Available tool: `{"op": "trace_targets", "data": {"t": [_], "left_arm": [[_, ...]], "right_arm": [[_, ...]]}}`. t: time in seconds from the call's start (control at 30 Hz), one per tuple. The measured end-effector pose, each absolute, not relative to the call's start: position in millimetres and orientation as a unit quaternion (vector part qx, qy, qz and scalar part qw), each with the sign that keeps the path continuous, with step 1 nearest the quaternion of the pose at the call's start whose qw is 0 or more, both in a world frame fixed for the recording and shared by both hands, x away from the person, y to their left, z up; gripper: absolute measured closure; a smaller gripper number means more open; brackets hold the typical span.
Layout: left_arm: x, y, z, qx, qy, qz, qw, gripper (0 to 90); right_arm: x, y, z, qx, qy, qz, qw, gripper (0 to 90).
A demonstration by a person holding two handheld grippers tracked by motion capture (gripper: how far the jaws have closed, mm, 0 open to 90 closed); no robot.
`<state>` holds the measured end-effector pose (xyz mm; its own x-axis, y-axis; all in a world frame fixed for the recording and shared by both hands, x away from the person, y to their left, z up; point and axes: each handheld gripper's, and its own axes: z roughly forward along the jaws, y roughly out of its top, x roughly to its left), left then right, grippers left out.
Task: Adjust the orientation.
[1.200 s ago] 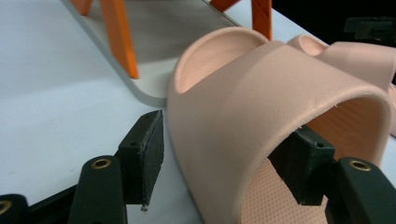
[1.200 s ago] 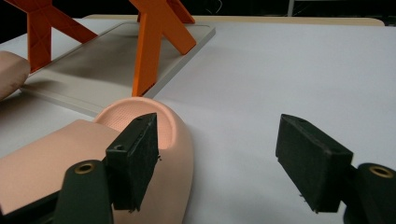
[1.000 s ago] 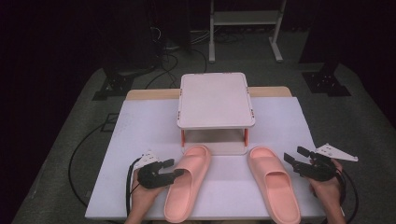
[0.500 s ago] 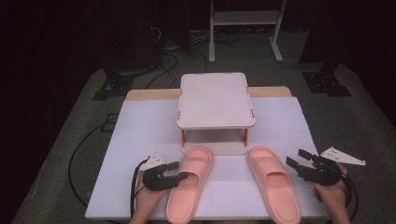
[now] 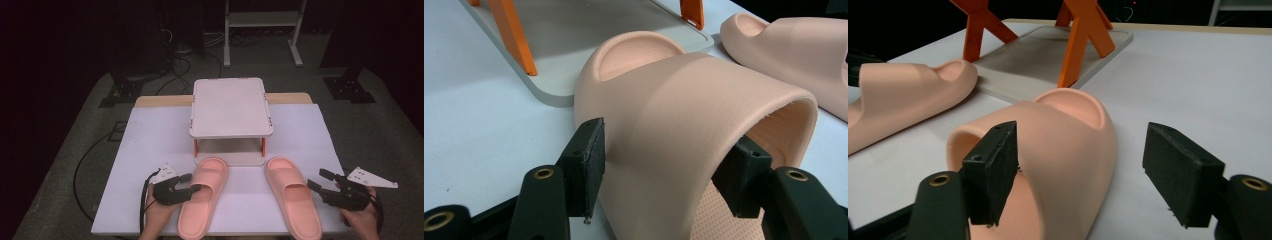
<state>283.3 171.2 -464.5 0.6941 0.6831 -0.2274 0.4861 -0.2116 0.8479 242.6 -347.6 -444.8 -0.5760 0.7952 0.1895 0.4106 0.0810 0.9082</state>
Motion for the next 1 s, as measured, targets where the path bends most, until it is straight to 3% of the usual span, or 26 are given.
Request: {"op": "trace_targets", "data": {"t": [0.43, 1.0], "left_arm": [[282.4, 171.6, -465.0, 0.771, 0.380, 0.100, 0.502, 44.3], [280.5, 174.2, -463.9, 0.766, 0.383, 0.105, 0.505, 51.1]], "right_arm": [[238.2, -333.9, -454.0, 0.404, 0.744, 0.504, 0.174, 32.2], [255.5, -316.4, -464.2, 0.416, 0.767, 0.449, 0.191, 55.4]]}}
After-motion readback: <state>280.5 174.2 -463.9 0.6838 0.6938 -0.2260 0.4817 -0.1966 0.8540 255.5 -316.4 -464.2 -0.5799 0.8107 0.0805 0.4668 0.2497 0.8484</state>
